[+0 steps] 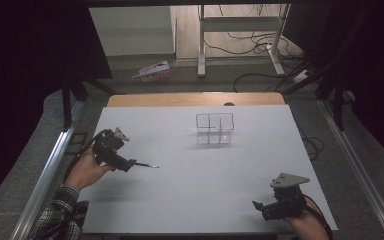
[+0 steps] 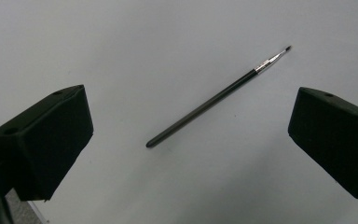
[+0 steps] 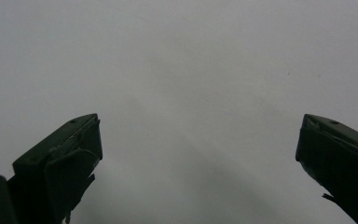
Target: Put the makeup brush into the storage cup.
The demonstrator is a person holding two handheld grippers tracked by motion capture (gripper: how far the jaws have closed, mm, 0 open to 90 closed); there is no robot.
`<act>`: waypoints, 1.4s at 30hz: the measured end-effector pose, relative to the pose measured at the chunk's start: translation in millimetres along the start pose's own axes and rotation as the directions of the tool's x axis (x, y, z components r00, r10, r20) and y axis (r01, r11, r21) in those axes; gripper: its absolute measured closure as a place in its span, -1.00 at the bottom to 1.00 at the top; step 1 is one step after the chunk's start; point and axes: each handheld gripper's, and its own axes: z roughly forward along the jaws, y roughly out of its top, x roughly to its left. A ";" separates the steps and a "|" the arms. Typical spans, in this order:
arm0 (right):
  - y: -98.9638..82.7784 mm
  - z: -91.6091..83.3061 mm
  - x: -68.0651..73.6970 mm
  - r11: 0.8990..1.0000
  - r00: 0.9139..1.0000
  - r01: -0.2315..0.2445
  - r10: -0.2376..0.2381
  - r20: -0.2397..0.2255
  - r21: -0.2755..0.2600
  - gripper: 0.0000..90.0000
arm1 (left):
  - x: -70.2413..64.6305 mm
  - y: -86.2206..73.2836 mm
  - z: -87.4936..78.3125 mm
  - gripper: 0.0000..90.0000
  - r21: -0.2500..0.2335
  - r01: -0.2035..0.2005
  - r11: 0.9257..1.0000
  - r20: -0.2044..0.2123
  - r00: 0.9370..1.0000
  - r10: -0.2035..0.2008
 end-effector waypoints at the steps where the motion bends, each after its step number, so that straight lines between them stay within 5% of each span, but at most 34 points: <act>1: 0.0 0.1 0.1 1.000 1.000 0.001 -0.001 -0.001 0.000 -0.99 | -0.3 1.6 0.3 -0.99 -0.001 0.000 1.000 0.002 1.000 0.000; 21: -0.2 0.9 0.6 1.000 1.000 0.011 -0.011 -0.009 0.009 -0.97 | -9.2 37.0 17.9 -0.98 0.030 -0.069 0.997 0.052 0.996 0.067; 42: -0.6 2.2 1.9 1.000 1.000 0.021 -0.020 -0.022 0.020 -0.95 | -14.6 31.9 55.8 -0.95 0.089 -0.116 0.989 0.102 0.989 0.107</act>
